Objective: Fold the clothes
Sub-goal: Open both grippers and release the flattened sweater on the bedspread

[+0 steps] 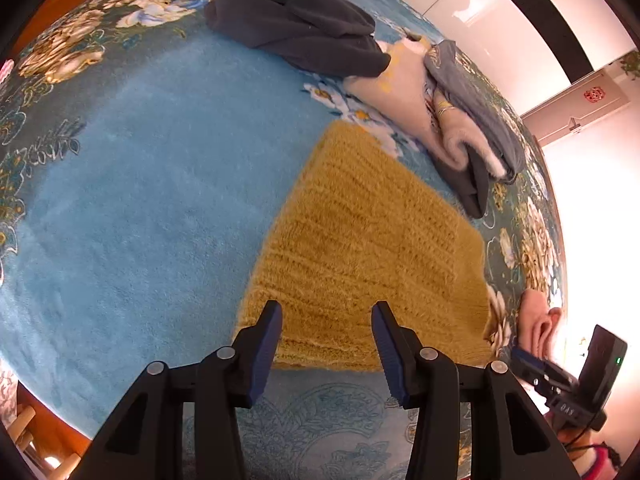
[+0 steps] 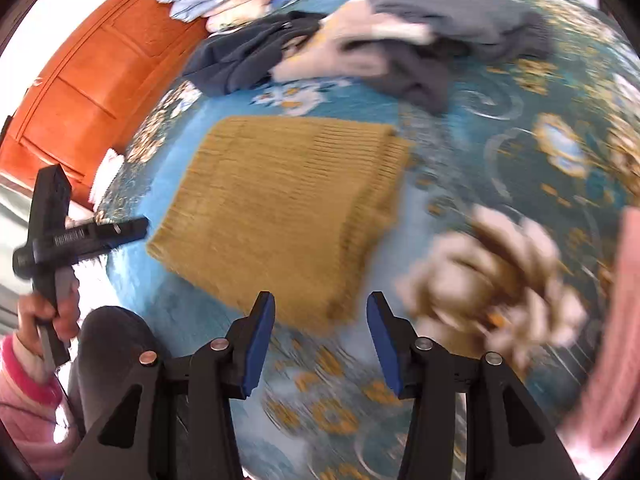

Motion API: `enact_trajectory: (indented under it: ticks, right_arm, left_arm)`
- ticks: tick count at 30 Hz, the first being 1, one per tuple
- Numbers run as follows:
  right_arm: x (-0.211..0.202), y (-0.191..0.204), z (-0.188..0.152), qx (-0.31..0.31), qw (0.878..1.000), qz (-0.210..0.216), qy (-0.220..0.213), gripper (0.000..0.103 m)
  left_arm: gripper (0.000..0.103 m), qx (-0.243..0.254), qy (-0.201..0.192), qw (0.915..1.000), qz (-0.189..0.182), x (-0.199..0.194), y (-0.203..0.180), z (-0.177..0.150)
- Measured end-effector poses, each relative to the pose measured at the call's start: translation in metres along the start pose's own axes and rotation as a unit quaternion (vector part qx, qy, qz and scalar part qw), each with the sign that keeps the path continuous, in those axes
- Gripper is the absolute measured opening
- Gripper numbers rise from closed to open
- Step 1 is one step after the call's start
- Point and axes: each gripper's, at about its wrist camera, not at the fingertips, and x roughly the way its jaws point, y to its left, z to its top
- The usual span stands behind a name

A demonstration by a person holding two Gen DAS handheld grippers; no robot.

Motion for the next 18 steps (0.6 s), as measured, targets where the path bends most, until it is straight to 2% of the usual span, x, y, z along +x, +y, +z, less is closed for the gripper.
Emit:
enact_trajectory:
  ticks: [5, 7, 9, 11, 13, 18]
  right_arm:
    - [-0.027, -0.016, -0.034, 0.024, 0.999, -0.023, -0.014, 0.049]
    - [-0.032, -0.021, -0.041, 0.044, 0.999, -0.018, -0.022, 0.049]
    - [-0.036, -0.018, -0.047, 0.066, 0.997, -0.005, -0.035, 0.049]
    - [-0.043, -0.013, -0.051, 0.080, 0.995, 0.009, -0.051, 0.050]
    - [-0.051, -0.007, -0.054, 0.085, 0.994, 0.020, -0.069, 0.055]
    - [-0.062, 0.000, -0.055, 0.108, 0.988, 0.053, -0.100, 0.060]
  left_arm:
    - [0.051, 0.002, -0.009, 0.9999, 0.013, -0.023, 0.002, 0.008]
    - [0.051, -0.002, -0.013, 0.9998, 0.014, -0.033, 0.005, 0.011]
    - [0.051, -0.008, -0.011, 0.9999, -0.002, -0.036, 0.009, 0.016]
    - [0.058, -0.014, -0.009, 0.9997, -0.019, -0.039, 0.012, 0.021]
    - [0.061, -0.020, -0.006, 0.9991, -0.036, -0.042, 0.016, 0.026]
    - [0.065, -0.041, 0.023, 0.9974, -0.054, -0.015, 0.028, 0.034]
